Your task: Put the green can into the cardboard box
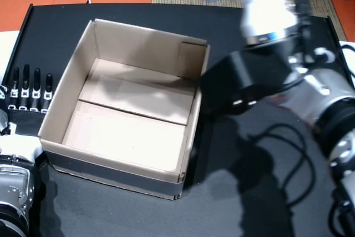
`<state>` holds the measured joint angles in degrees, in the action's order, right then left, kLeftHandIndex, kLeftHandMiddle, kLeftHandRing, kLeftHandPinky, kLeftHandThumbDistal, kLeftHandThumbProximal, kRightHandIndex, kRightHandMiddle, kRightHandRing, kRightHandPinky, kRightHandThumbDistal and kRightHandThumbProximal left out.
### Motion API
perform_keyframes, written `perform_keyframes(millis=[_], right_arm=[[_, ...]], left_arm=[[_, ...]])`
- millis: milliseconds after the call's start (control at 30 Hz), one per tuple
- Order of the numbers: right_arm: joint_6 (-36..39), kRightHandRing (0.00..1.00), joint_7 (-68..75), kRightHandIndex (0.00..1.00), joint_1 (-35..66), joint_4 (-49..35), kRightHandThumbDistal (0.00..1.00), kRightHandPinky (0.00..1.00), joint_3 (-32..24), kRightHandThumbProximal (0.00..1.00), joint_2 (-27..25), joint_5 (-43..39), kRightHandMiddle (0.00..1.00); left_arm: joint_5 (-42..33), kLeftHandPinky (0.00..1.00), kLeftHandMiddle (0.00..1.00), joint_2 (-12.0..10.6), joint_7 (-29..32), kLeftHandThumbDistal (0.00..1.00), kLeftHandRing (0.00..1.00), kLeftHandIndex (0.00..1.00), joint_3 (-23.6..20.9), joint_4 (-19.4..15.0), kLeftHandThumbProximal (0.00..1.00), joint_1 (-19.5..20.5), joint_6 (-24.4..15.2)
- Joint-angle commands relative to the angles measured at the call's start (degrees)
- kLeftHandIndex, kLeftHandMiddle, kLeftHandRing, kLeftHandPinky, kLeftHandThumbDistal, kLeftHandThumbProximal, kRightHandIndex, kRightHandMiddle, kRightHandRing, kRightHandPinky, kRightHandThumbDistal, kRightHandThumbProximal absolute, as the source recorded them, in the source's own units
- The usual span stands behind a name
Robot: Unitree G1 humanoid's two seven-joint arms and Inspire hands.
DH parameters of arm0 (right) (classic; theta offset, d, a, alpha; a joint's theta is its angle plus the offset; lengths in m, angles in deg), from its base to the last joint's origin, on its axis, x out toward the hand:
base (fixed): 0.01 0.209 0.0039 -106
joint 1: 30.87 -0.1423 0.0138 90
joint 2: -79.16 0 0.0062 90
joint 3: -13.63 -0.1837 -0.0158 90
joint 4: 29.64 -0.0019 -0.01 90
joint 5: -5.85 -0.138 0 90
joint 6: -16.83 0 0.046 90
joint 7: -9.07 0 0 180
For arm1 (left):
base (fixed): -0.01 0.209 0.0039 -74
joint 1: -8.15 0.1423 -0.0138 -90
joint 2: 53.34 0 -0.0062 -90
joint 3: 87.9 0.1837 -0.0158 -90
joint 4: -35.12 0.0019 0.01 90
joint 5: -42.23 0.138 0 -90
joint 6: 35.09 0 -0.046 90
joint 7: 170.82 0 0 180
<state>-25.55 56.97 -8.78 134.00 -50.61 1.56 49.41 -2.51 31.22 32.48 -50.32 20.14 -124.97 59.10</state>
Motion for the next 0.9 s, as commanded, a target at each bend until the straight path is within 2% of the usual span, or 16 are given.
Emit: perform_keyframes(millis=[0, 67, 200, 300, 367, 400, 467, 600, 667, 733, 767, 800, 833, 867], right_arm=[[-0.57, 0.00, -0.11, 0.00, -2.25, 0.33, 0.17, 0.15, 0.78, 0.54, 1.31, 0.25, 0.00], [-1.61, 0.01, -0.50, 0.00, -2.40, 0.65, 0.21, 0.09, 1.73, 0.53, 2.43, 0.55, 0.00], [-3.43, 0.03, -2.75, 0.00, -2.28, 1.15, 0.16, 0.10, 4.07, 0.53, 3.70, 1.68, 0.00], [-3.90, 0.03, -3.27, 0.00, -1.79, 1.45, 0.18, 0.11, 5.63, 0.46, 4.05, 2.55, 0.00], [-3.95, 0.01, -2.56, 0.00, -1.26, 1.67, 0.20, 0.08, 6.91, 0.41, 4.29, 3.47, 0.00], [-3.97, 0.00, -2.62, 0.00, -1.02, 1.80, 0.19, 0.08, 7.54, 0.44, 4.40, 3.78, 0.00], [-4.28, 0.02, -3.56, 0.00, -0.63, 2.04, 0.20, 0.10, 8.72, 0.42, 4.42, 4.36, 0.00], [-5.60, 0.06, -4.26, 0.00, -0.60, 2.42, 0.16, 0.13, 11.02, 0.40, 4.04, 6.08, 0.00], [-6.33, 0.11, -9.08, 0.00, -0.83, 2.81, 0.07, 0.16, 10.73, 0.52, 3.83, 5.24, 0.02], [-7.47, 0.18, -17.53, 0.00, -1.27, 3.25, 0.02, 0.15, 9.62, 0.56, 3.75, 3.30, 0.06], [-8.12, 0.21, -23.07, 0.01, -1.49, 3.56, 0.01, 0.14, 8.60, 0.51, 3.83, 1.78, 0.09], [-9.00, 0.32, -29.14, 0.13, -1.66, 3.83, 0.01, 0.24, 7.40, 0.46, 3.97, -0.01, 0.22], [-10.58, 0.42, -35.13, 0.31, -1.88, 4.02, 0.01, 0.34, 6.31, 0.45, 4.17, -1.48, 0.36], [-12.47, 0.47, -40.39, 0.39, -2.09, 4.17, 0.03, 0.38, 5.39, 0.46, 4.43, -2.76, 0.42]], left_arm=[[0.23, 0.78, 0.53, -1.10, -2.49, 0.00, 0.63, 0.54, -0.30, 1.99, 0.53, 3.27, 0.64], [0.09, 0.77, 0.52, -1.21, -2.83, 0.00, 0.63, 0.53, -0.49, 2.00, 0.53, 3.18, 0.58], [0.05, 0.75, 0.53, -1.55, -2.98, 0.00, 0.63, 0.52, -0.85, 1.96, 0.47, 3.07, 0.04], [0.55, 0.72, 0.53, -1.70, -2.36, 0.00, 0.62, 0.50, -0.66, 1.92, 0.47, 3.24, -0.36], [0.72, 0.72, 0.53, -1.71, -2.01, 0.00, 0.62, 0.50, -0.55, 1.92, 0.47, 3.35, -0.35], [0.80, 0.73, 0.52, -1.73, -1.87, 0.00, 0.62, 0.49, -0.47, 1.91, 0.47, 3.39, -0.37], [0.89, 0.74, 0.53, -1.78, -1.70, 0.00, 0.65, 0.49, -0.35, 1.89, 0.47, 3.41, -0.50], [0.54, 0.77, 0.55, -1.83, -1.50, 0.00, 0.66, 0.52, -0.56, 1.86, 0.48, 3.36, -0.43], [0.60, 0.79, 0.55, -1.78, -1.26, 0.00, 0.66, 0.54, -0.50, 1.86, 0.48, 3.46, -0.31], [0.71, 0.77, 0.53, -1.92, -2.33, 0.00, 0.65, 0.51, -0.42, 1.82, 0.47, 3.20, -0.79], [0.67, 0.77, 0.53, -1.97, -2.94, 0.00, 0.65, 0.50, -0.44, 1.80, 0.47, 3.01, -0.87], [0.64, 0.77, 0.53, -1.99, -3.22, 0.00, 0.65, 0.50, -0.46, 1.80, 0.47, 2.92, -0.88], [0.63, 0.77, 0.53, -1.96, -3.13, 0.00, 0.65, 0.50, -0.48, 1.82, 0.48, 2.96, -0.77], [0.62, 0.76, 0.53, -1.92, -2.89, 0.00, 0.65, 0.49, -0.49, 1.85, 0.47, 3.05, -0.63]])
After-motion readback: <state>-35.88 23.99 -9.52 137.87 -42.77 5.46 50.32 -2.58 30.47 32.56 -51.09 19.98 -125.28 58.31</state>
